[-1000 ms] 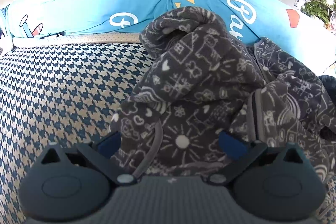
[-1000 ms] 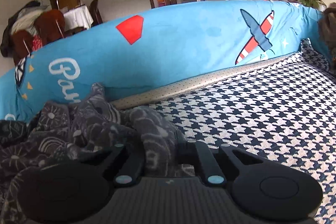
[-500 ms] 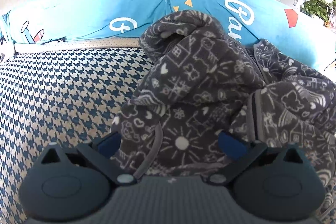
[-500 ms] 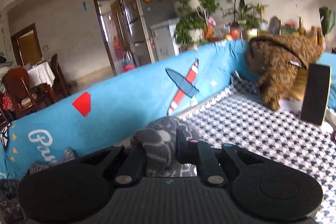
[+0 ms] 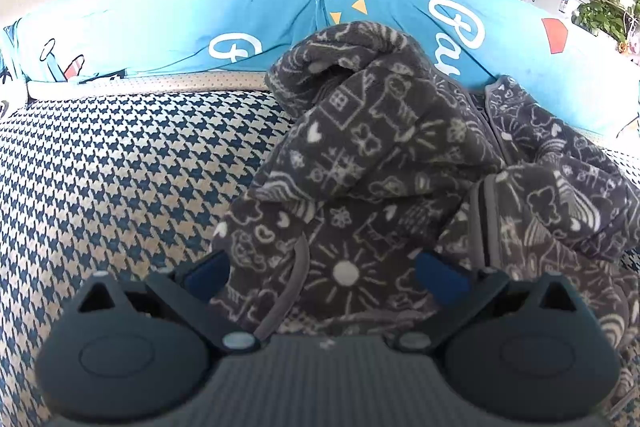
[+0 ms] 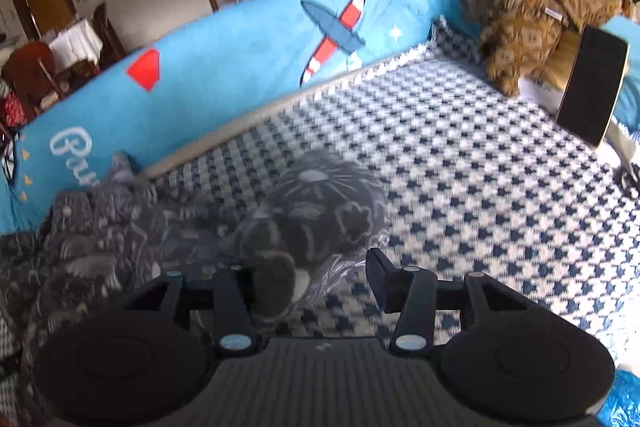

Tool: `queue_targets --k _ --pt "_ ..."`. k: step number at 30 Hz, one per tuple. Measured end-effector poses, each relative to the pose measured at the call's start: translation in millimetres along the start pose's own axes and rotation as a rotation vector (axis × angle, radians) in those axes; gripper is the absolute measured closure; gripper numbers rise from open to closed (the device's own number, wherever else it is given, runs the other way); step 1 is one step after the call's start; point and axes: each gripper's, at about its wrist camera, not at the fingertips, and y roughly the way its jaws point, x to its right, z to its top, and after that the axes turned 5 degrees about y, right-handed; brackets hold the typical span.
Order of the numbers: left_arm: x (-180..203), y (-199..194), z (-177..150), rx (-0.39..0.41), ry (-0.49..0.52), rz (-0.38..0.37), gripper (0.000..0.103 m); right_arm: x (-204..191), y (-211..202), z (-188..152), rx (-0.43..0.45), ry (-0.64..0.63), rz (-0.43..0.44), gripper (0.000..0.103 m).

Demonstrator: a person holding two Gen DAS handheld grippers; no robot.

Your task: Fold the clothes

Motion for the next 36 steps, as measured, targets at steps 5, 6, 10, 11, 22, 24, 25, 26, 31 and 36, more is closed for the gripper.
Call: queue_targets --k 5,6,10,11,22,24,25,26,31,36 --pt "-0.3 -1.5 -0.3 0.004 -0.006 0.002 0.0 -0.7 -4.1 -15.0 -0.042 -0.073 0.018 0.052" --pt "-0.1 -1.9 -0.4 0.005 -0.006 0.002 0.0 0.0 -7.8 -17.5 -0.037 -0.075 0.025 0.051" --pt "0.7 -3.0 -1.4 0.009 0.001 0.006 0.0 8.3 -24.2 -13.8 0.021 -0.026 0.08 0.048" --pt "0.4 -3.1 -1.7 0.009 0.002 0.006 0.0 11.8 -27.4 -10.4 0.037 -0.007 0.108 0.047" --pt "2.3 -2.0 -2.1 0.012 0.012 0.017 0.0 49.0 -6.1 6.5 -0.052 0.282 0.1 0.041" --pt "2.6 -1.3 -2.0 0.012 0.013 0.019 0.0 55.8 -0.3 5.2 -0.085 0.329 0.095 0.041" --pt "2.6 -1.0 -2.1 0.012 0.013 0.021 0.0 57.0 2.3 4.0 -0.1 0.336 0.088 0.041" --pt "2.3 -0.9 -2.2 0.012 0.013 0.023 0.0 58.1 5.0 2.8 -0.116 0.344 0.08 0.04" --pt "2.0 -0.6 -2.6 0.013 0.016 0.029 0.0 59.2 24.3 -10.2 -0.226 0.393 0.032 0.04" --pt "2.2 -0.4 -2.7 0.014 0.018 0.03 0.0 59.9 34.3 -21.9 -0.262 0.441 0.054 0.038"
